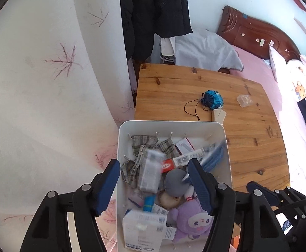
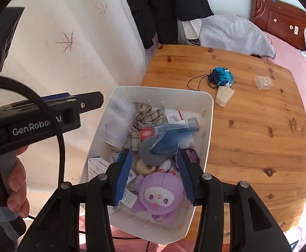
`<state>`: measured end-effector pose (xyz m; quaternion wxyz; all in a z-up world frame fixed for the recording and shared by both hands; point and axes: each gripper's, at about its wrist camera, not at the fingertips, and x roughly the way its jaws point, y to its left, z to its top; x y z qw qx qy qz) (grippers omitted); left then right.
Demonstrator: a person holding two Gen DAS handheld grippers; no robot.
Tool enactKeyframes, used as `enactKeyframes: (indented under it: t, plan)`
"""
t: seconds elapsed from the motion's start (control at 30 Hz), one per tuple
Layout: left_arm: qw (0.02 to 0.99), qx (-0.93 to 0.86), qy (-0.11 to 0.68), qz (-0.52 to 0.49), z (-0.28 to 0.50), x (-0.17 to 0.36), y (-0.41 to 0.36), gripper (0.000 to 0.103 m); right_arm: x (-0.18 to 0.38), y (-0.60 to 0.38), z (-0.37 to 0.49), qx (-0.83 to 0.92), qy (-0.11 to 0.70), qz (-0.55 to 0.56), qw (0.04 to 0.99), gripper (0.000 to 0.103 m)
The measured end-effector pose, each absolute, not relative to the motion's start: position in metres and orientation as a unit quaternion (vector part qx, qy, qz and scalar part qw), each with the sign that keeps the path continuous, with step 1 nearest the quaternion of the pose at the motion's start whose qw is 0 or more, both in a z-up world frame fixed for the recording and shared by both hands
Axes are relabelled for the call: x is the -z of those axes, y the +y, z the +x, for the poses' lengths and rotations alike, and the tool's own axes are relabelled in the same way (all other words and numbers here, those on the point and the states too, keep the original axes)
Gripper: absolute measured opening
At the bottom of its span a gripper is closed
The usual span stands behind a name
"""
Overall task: Organize objects
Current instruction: 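Carry the white box and blue packet over the white tray and release both, then withdraw both tools from the tray toward the blue pouch and clear box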
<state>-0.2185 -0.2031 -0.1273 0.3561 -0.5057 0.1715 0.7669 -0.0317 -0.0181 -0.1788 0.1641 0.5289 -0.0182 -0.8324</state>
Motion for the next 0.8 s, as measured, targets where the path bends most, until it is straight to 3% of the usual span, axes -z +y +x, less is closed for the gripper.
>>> enactKeyframes:
  t: [0.5, 0.8]
  plan:
    - [0.368, -0.769, 0.158, -0.499, -0.218, 0.111, -0.204, 0.069, 0.159, -0.020, -0.023, 0.859, 0.008, 0.488, 0.156, 0.049]
    - [0.361, -0.784, 0.155, -0.481, -0.222, 0.090, -0.195, 0.068, 0.137, -0.031, 0.001, 0.893, 0.080, 0.414, 0.157, 0.052]
